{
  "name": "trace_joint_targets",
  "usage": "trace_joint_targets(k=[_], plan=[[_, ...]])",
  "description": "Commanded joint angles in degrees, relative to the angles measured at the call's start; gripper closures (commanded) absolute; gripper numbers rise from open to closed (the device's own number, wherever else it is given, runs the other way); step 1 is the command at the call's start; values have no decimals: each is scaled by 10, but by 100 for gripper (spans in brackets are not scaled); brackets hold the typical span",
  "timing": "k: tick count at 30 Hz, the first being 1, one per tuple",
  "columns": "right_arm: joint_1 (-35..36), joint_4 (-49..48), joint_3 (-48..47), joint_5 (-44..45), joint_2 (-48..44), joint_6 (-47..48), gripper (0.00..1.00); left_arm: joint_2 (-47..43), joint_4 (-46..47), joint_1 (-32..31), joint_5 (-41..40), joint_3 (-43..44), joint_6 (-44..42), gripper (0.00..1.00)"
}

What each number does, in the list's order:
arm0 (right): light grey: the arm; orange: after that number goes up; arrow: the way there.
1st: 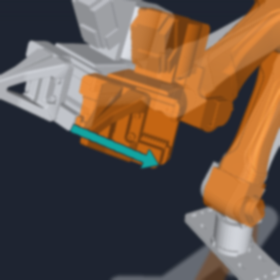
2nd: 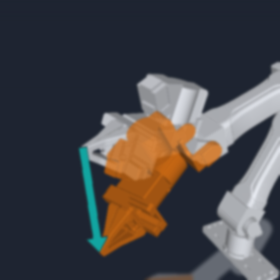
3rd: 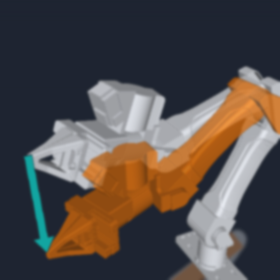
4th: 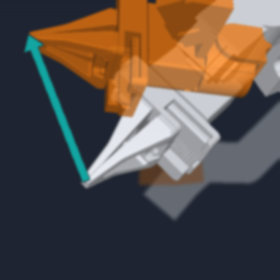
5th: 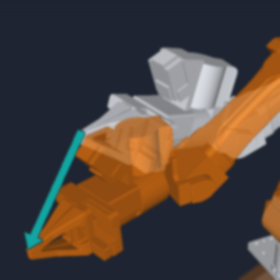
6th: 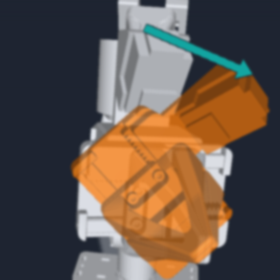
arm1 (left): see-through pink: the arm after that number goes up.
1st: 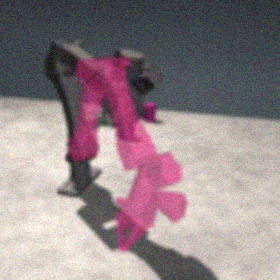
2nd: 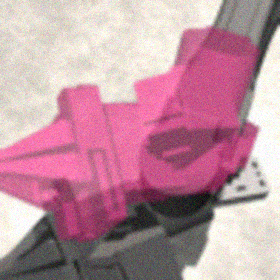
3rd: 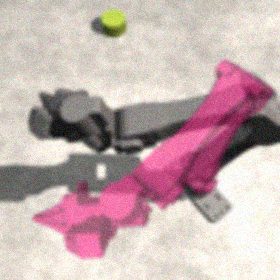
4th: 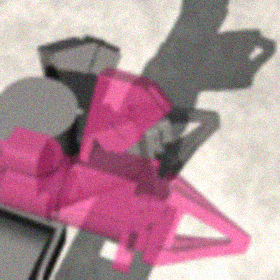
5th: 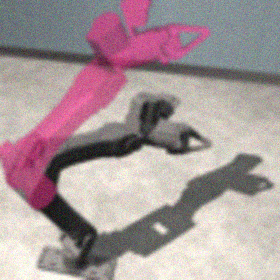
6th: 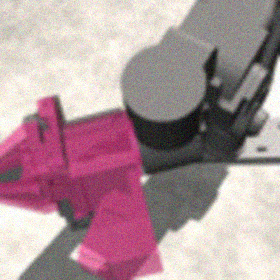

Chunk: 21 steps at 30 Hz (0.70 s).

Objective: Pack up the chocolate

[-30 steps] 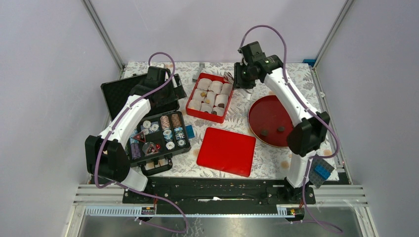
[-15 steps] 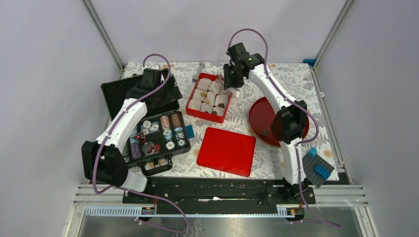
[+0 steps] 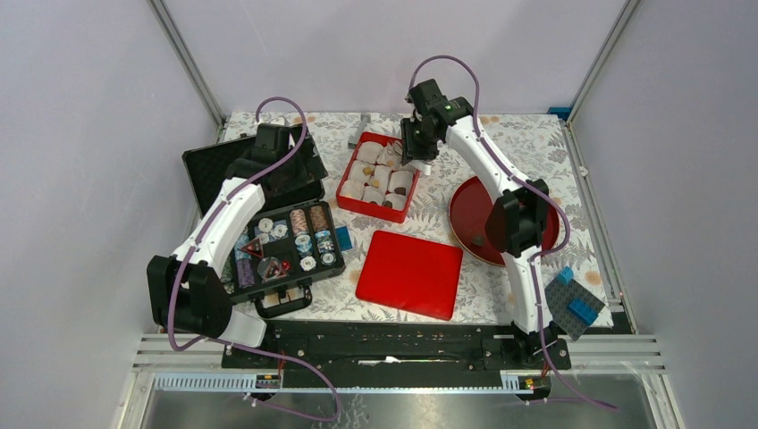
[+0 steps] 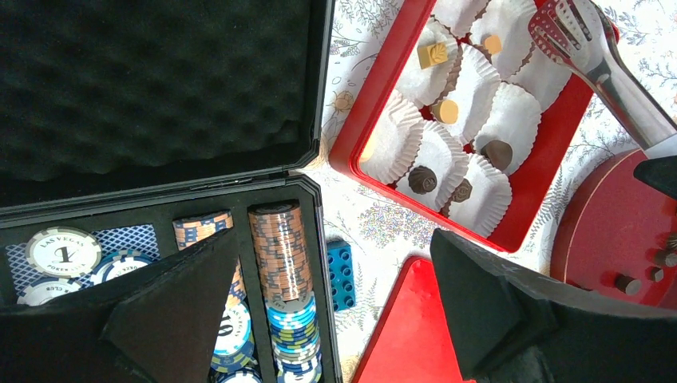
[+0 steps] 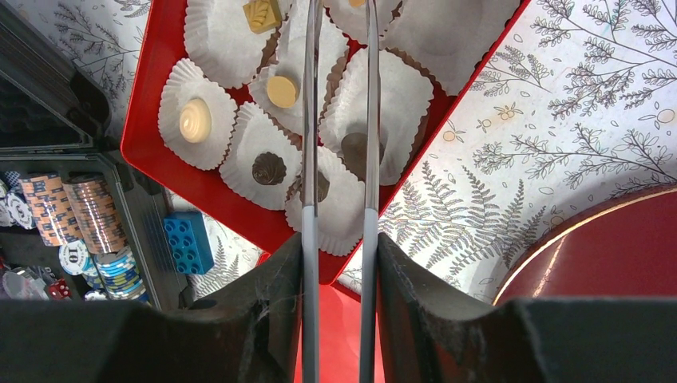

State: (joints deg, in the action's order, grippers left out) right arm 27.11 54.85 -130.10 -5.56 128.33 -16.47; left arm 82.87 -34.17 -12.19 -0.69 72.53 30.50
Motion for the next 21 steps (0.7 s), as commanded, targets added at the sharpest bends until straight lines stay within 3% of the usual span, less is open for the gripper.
trace_joint_targets(k=[1, 4, 12, 15, 21], plan=[[3, -6, -35, -11, 2, 5, 59, -18, 8, 6, -13, 14, -2, 1], [3, -5, -43, -9, 4, 6, 61, -20, 8, 7, -15, 16, -3, 1], [2, 2, -11, 60, -72, 32, 82, -13, 6, 7, -11, 25, -2, 1], [-14, -3, 53, 100, -135, 35, 82, -8, 7, 7, -7, 26, 1, 1], [-106, -59, 283, 136, -319, 10, 81, 0, 15, 7, 4, 15, 10, 1]])
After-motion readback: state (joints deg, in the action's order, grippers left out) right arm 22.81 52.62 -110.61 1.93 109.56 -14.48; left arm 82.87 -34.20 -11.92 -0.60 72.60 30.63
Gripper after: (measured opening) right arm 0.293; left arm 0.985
